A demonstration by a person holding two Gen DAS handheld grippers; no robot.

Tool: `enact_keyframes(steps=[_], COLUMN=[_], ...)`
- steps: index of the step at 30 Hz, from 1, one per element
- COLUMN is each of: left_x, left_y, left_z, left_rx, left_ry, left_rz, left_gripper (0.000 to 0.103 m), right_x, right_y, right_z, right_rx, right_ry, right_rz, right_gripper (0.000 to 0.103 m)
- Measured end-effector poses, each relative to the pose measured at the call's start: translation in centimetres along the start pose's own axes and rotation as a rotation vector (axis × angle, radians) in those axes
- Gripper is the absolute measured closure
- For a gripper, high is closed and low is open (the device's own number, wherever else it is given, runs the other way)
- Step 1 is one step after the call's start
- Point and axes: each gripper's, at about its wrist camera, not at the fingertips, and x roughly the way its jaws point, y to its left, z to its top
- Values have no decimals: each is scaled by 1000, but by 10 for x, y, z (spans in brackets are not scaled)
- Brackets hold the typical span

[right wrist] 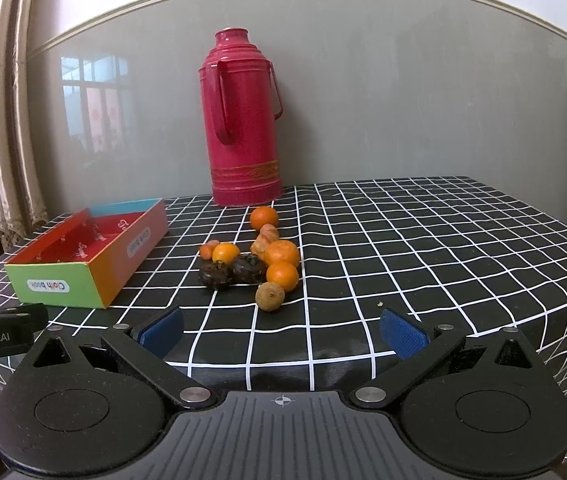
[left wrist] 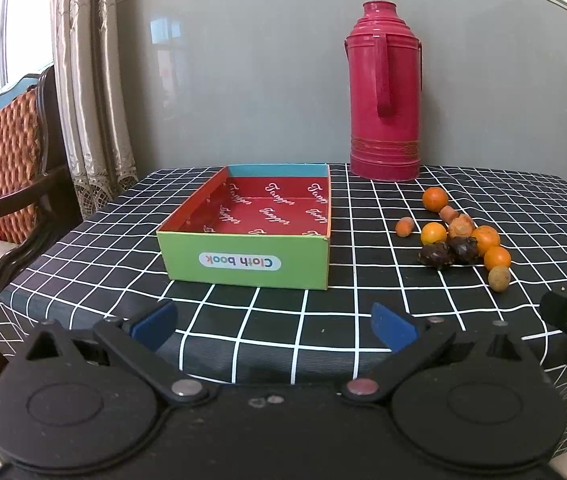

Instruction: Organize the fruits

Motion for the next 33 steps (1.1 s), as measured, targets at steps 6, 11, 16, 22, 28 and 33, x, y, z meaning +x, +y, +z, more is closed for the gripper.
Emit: enact_keyframes(steps=[6, 11, 16, 22, 28, 33], left_x=[-1, -2, -2, -2, -3, -4], left_y=[1, 1, 1, 1, -1, -10], left_z=[0, 0, 0, 0, 2, 6], left_rx=[-5, -4, -4, -2, 15, 60], left_ry=[0, -3, -4, -5, -14, -34], left_rz=[-2, -3, -3, -7, -15, -26], left_gripper=[6, 6, 6, 6, 6, 6], right_x=[-1, -1, -1, -2, -6, -11], right_y=[2, 3, 4, 4, 1, -9], right_z=[-1, -1, -1, 0, 2, 7], right_rx=[-11, -17, -15, -12, 10, 60], right_ry=[0, 1, 0, -4, -15, -40], right_rz=[2, 3, 3, 1, 9, 14], right_gripper=[0, 0, 0, 0, 0, 0])
